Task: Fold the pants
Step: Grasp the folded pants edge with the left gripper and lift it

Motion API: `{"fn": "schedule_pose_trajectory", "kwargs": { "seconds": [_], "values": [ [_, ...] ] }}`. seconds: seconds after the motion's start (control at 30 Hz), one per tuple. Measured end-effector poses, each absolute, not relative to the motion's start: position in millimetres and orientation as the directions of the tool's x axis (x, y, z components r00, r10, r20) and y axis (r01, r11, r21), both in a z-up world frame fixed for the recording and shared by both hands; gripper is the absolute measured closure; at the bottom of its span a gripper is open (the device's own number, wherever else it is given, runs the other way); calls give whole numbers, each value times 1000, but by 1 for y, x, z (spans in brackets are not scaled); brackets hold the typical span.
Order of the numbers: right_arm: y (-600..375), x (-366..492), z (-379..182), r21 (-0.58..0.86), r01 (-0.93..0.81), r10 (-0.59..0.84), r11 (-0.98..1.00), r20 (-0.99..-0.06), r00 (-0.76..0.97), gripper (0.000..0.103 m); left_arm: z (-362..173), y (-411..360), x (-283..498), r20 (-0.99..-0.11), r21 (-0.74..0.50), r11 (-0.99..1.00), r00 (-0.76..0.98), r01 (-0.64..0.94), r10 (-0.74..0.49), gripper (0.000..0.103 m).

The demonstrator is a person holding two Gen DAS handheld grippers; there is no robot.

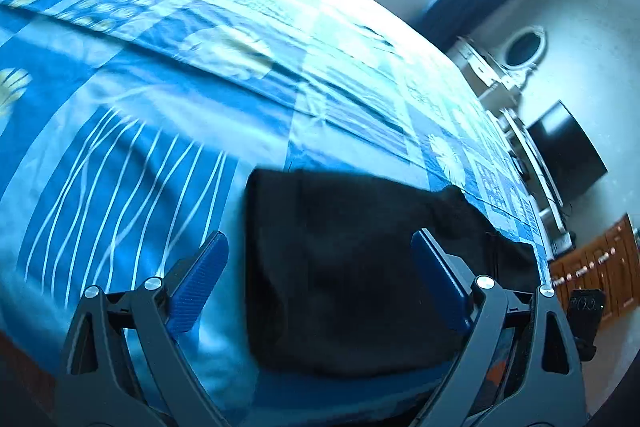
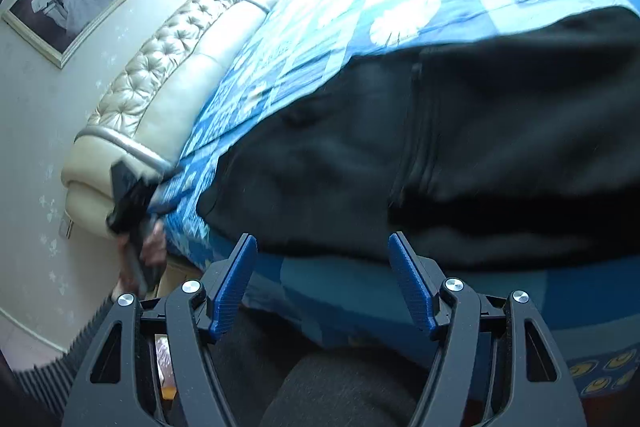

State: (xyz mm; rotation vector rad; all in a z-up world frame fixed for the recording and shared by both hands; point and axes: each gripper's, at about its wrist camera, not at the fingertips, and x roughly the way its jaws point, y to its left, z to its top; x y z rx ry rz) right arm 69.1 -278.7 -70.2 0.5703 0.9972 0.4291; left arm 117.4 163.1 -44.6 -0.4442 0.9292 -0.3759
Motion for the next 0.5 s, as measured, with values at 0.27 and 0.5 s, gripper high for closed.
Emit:
{"fn": "schedule_pose_trajectory", "kwargs": {
  "seconds": [0.27, 0.5],
  "values": [
    [-256, 61, -73, 583, -138, 574, 800, -679, 459, 35, -100, 174, 198, -693, -598, 791, 412, 130, -592, 11],
    [-250, 63, -94, 585, -121, 578, 802, -710, 402, 35, -112, 184, 178, -545, -762, 621, 335, 186, -769, 17]
  ]
}}
